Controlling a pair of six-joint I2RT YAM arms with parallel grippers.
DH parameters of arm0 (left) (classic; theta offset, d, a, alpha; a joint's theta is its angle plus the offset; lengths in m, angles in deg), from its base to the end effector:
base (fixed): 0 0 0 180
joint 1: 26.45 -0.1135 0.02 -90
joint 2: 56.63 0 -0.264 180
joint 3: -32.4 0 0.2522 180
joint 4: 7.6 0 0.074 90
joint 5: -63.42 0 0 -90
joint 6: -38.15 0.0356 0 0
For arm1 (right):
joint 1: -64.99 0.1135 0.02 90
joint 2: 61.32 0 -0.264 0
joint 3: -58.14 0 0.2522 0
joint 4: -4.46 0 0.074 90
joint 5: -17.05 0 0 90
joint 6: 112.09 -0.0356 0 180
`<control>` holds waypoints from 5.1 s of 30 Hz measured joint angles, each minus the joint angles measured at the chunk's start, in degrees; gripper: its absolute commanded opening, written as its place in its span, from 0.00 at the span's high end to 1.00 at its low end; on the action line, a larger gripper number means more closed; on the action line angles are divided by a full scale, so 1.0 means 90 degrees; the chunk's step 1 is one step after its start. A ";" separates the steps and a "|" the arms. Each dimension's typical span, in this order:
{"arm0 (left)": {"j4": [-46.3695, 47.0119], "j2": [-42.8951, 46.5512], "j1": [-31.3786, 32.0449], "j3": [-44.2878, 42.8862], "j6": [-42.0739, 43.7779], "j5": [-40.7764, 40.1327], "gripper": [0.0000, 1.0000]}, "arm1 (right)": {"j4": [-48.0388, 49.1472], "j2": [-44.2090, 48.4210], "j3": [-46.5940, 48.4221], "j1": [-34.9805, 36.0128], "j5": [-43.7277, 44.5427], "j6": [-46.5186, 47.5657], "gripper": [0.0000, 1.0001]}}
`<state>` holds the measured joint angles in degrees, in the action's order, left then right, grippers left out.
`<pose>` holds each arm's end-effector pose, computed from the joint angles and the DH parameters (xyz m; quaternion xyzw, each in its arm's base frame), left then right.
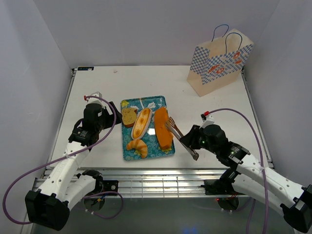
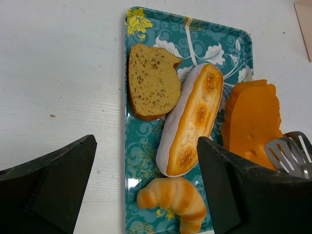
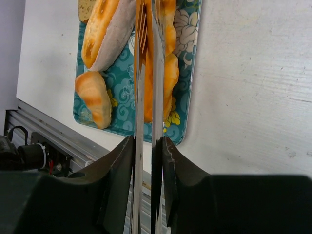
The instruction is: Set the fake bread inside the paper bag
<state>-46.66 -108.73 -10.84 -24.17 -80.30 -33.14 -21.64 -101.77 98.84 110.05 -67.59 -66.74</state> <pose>0.1930 -0.0497 0.2794 -0.1253 0.8754 -0.1271 0.4493 0.1223 0.1178 0.2382 0.0218 0.8465 0.3460 0.4040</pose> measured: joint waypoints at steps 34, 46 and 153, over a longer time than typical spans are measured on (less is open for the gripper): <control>0.0000 0.0002 0.0012 0.0000 0.0000 0.0019 0.05 | -0.1258 -0.1661 0.2123 0.0933 0.0588 0.2832 0.68; 0.0002 0.0002 0.0012 0.0000 0.0012 0.0019 0.05 | -0.0760 -0.1831 0.2110 0.1389 -0.0364 0.2888 0.55; 0.0000 0.0002 0.0029 0.0000 0.0017 0.0092 0.06 | -0.0539 -0.1285 0.3580 0.1717 0.1933 0.3128 0.86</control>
<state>-46.66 -108.71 -10.58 -24.17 -80.15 -32.31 -26.49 -113.33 131.05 125.50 -50.19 -38.58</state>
